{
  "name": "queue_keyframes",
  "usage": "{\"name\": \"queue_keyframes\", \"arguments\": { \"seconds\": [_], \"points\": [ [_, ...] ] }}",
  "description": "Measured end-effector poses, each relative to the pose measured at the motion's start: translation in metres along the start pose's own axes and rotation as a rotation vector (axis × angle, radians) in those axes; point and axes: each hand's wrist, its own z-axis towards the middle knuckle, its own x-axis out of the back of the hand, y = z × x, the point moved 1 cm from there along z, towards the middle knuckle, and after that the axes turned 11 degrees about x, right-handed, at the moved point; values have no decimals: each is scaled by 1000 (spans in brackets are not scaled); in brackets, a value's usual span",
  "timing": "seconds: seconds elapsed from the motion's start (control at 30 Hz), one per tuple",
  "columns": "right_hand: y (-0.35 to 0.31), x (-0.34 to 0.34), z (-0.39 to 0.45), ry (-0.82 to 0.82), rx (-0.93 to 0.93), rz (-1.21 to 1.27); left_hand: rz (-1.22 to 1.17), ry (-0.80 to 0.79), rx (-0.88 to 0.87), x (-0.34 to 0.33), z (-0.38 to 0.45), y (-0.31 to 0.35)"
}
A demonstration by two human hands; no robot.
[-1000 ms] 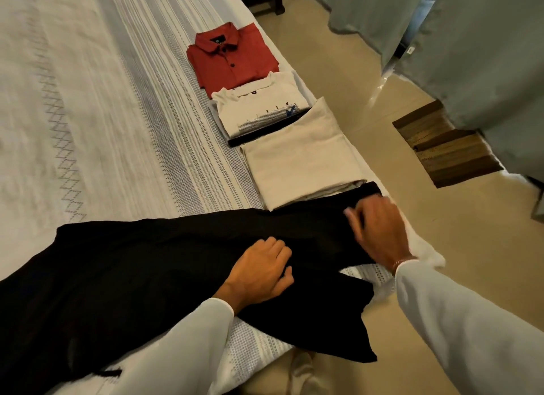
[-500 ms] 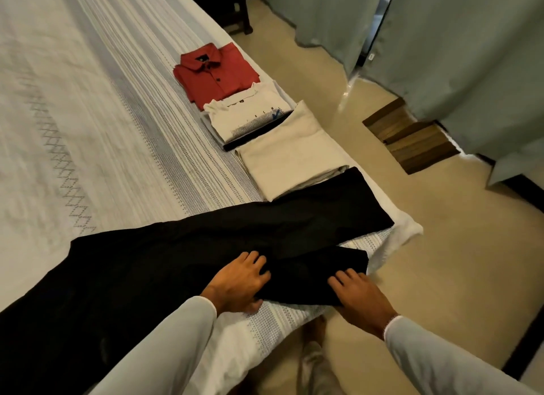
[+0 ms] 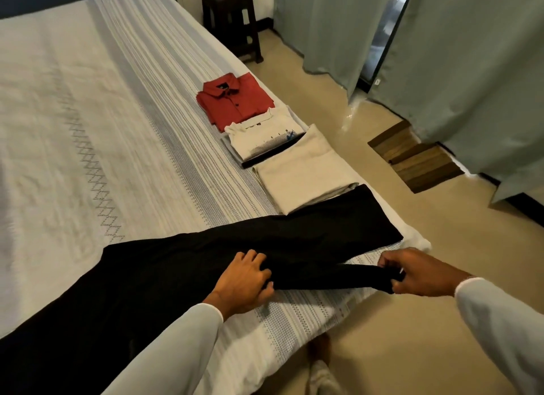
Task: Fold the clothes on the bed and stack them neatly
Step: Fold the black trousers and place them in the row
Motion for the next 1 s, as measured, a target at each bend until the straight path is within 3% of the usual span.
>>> {"name": "queue_keyframes", "arguments": {
  "seconds": [0.13, 0.2, 0.3, 0.4, 0.5, 0.57, 0.63, 0.83, 0.9, 1.0],
  "points": [
    [13, -16, 2, -124, 100, -227, -16, -78, 100, -21, -6, -7],
    [24, -45, -2, -55, 222, -425, -95, -101, 146, -25, -7, -3],
    [41, -82, -8, 3, 256, -553, -120, -33, 248, -25, -1, 0],
    [51, -102, -6, 26, 82, -321, -137, -47, 302, -24, 12, 3],
    [60, -113, 5, 402, -226, -25, -92, -88, 318, -21, 28, 16],
    [67, -113, 14, 535, -350, 94, -83, -122, 339, -20, 45, 28],
    [70, -113, 24, 537, -379, 251, -74, -148, 343, -20, 61, 41],
    [66, -93, 28, 534, -344, 412, -77, -176, 264, -16, 106, 69],
    [68, -79, 30, 513, -351, 492, -126, -117, 263, -11, 113, 70],
    [76, -50, 47, 509, -409, 607, -335, 24, 417, -1, 114, 59]
  ]
}}
